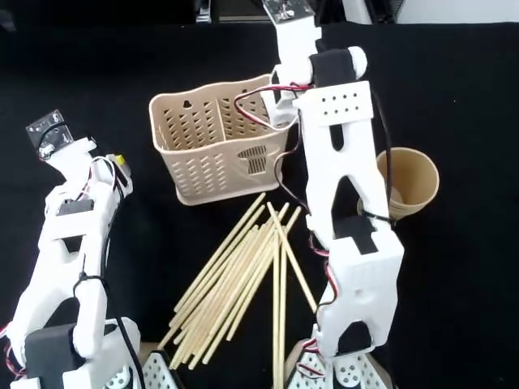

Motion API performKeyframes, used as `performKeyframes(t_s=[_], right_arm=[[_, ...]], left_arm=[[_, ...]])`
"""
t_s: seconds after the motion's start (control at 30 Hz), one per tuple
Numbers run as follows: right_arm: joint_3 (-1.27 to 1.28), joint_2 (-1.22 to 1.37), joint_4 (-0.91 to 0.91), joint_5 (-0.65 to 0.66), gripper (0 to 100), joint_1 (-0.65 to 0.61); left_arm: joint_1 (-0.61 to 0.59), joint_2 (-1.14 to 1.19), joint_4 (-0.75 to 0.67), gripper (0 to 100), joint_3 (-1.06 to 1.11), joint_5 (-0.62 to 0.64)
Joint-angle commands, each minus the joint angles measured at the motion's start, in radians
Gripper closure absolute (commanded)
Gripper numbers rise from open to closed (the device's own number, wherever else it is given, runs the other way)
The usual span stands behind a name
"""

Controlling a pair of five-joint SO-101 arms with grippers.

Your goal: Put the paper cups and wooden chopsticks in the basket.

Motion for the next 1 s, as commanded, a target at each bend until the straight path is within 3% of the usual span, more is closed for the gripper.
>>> performKeyframes(t_s=[0.0,0.17,0.5,0.67,0.83,0.97], right_arm=[[-0.005,-0.058,-0.014,-0.040,96.7,0.003],[-0.010,-0.067,-0.005,-0.040,81.1,-0.003],[-0.206,-0.189,0.006,-0.041,83.2,-0.017],[-0.280,-0.292,0.044,-0.040,83.2,0.052],[-0.162,-0.354,0.046,-0.040,83.2,0.155],[-0.033,-0.400,0.046,-0.040,83.3,0.253]], left_arm=[[-0.002,-0.028,0.000,85,-0.010,0.003],[-0.002,-0.028,0.000,85,-0.010,0.003],[-0.002,-0.028,0.000,85,-0.010,0.002],[-0.005,-0.028,0.002,85,-0.012,0.002],[-0.002,-0.025,0.002,86,-0.008,0.000],[-0.005,-0.025,0.000,98,-0.007,0.000]])
